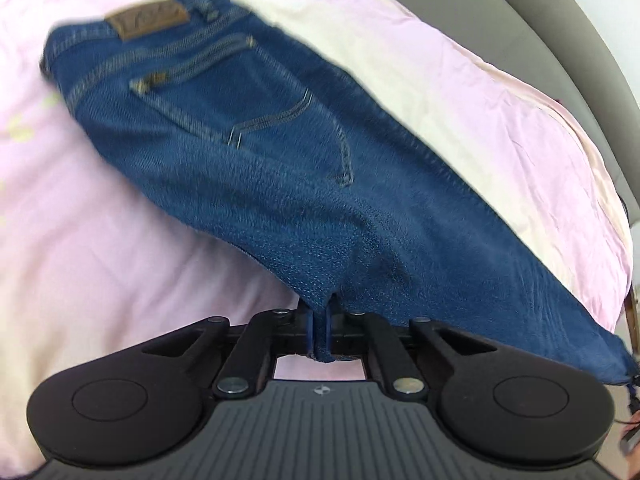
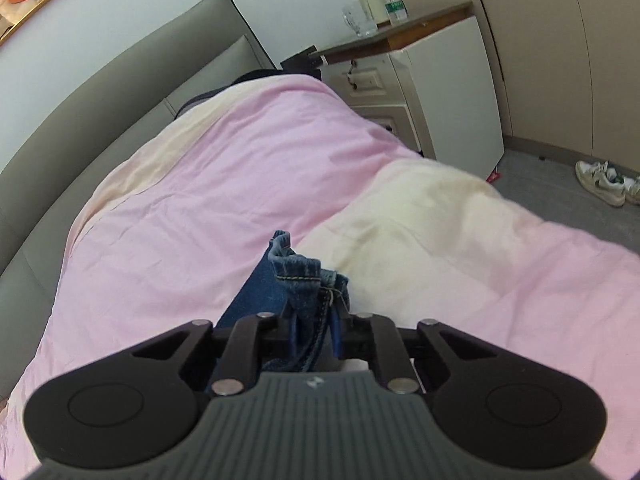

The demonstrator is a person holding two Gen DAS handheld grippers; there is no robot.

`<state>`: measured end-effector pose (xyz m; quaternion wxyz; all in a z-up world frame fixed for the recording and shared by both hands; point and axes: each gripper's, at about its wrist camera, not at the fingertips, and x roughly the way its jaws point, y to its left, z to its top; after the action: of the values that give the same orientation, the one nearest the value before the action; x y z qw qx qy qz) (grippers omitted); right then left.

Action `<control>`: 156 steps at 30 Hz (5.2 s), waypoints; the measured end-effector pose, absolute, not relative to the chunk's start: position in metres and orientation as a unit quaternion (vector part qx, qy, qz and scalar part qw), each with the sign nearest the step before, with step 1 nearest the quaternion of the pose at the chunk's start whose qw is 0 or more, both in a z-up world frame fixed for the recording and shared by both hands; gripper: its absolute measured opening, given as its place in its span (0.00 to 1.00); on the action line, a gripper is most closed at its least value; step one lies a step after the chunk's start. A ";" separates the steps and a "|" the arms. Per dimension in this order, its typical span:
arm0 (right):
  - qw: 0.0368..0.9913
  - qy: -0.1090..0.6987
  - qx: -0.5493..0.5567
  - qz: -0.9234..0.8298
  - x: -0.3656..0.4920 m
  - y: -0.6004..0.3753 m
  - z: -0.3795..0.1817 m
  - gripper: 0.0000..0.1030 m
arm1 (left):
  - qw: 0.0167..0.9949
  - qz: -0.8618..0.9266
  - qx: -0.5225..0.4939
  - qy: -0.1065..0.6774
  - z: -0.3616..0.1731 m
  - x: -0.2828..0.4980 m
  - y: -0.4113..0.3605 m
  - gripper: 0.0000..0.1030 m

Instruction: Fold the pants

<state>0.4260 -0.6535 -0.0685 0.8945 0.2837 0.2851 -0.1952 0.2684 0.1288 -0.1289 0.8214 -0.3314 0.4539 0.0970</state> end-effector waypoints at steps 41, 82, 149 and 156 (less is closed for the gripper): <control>0.910 0.266 0.288 -0.134 0.080 -0.615 0.040 0.09 | 0.858 -0.013 0.051 0.511 -0.037 0.195 0.084 0.38; 0.865 0.457 -0.063 0.199 0.124 -0.167 -0.101 0.42 | 0.836 -0.128 -0.175 0.504 -0.125 0.209 0.033 0.37; 0.896 0.429 0.036 0.110 0.082 -0.300 -0.089 0.37 | 0.910 -0.195 -0.069 0.358 -0.053 0.185 -0.033 0.09; 0.897 0.417 0.036 0.140 0.084 -0.300 -0.063 0.45 | 0.925 -0.173 0.038 0.336 0.031 0.191 0.004 0.09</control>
<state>0.0841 -0.3002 -0.0627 0.8974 0.0358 0.4170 0.1396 0.1913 0.0036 0.0306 0.9251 0.0382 0.3359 -0.1731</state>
